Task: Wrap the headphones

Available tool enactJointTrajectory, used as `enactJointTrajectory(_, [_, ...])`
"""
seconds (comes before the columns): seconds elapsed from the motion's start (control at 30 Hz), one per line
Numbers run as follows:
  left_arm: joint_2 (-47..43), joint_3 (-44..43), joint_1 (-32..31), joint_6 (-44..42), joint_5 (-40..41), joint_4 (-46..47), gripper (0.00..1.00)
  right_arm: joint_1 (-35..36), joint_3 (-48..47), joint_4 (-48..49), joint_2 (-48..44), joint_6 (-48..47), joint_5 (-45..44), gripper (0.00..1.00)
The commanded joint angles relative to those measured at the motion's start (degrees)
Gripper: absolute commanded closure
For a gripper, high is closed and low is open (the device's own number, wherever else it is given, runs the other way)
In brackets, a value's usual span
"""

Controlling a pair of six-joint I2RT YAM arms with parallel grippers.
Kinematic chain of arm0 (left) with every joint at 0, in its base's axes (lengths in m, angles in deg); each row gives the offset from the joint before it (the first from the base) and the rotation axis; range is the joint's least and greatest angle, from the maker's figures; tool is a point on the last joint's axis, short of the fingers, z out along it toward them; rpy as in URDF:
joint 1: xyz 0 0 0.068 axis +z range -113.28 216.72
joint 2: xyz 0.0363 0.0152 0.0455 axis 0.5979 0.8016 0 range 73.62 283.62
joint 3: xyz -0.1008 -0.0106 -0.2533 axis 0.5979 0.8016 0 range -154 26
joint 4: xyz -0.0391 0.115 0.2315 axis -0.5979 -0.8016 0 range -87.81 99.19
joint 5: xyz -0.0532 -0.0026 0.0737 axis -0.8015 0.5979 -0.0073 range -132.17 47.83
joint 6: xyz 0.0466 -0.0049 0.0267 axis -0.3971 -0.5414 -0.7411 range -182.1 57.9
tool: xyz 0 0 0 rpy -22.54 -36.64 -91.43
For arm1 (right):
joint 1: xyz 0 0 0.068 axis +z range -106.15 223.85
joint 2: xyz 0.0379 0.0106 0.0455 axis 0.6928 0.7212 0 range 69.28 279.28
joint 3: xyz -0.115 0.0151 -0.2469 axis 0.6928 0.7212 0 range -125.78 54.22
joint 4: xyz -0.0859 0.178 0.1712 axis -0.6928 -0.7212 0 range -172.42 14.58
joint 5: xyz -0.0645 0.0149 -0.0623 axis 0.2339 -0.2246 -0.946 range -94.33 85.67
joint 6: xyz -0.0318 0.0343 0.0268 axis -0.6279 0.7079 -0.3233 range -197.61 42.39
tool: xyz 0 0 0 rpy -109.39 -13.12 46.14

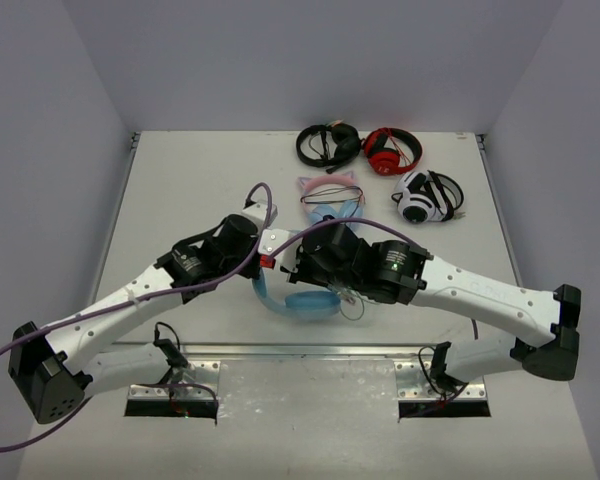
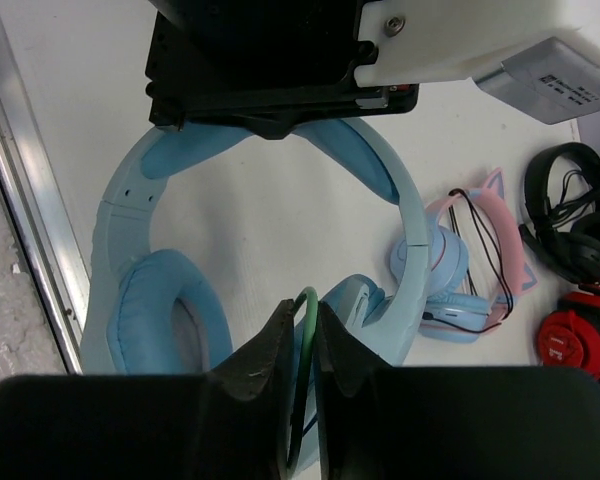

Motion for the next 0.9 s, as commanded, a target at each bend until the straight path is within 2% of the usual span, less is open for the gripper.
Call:
enactJointTrajectory(0.0, [-0.6,-0.3,-2.1,0.1,-1.4,5.2,0.99,0.2,-2.2,1.9,0.5,-3.8,-2.9,0.86])
enactJointTrajectory(0.13, [-0.5,-0.3,-2.2,0.1,-1.5,5.1,0.99,0.1,-1.5,2.1,0.0,-4.0,-3.2,0.83])
enactJointTrajectory(0.47, [0.1,0.0,-2.9,0.6,0.4,4.6,0.99,0.1,-3.4,-1.5,0.8,-6.5,-4.8,0.92])
enactJointTrajectory(0.57, [0.4,0.1,-2.9,0.6,0.0,4.5,0.99,0.1,-4.7,-4.6,0.8,-7.6,-5.0,0.85])
enactJointTrajectory(0.6, [0.5,0.1,-3.0,0.6,0.0,4.5,0.99,0.1,-5.0,-6.0,0.8,-8.0,-5.0,0.77])
enactJointTrajectory(0.7, [1.0,0.0,-3.0,0.6,-0.2,4.4,1.00,0.1,-5.9,-6.4,1.0,-9.0,-7.2,0.72])
enactJointTrajectory(0.8, [0.9,0.0,-3.0,0.6,-0.3,4.4,0.99,0.1,-5.7,-6.1,0.9,-10.0,-7.4,0.74])
enactJointTrajectory(0.87, [0.8,0.1,-3.0,0.6,-0.6,4.5,0.99,0.0,-5.7,-5.7,1.5,-10.5,-9.9,0.80])
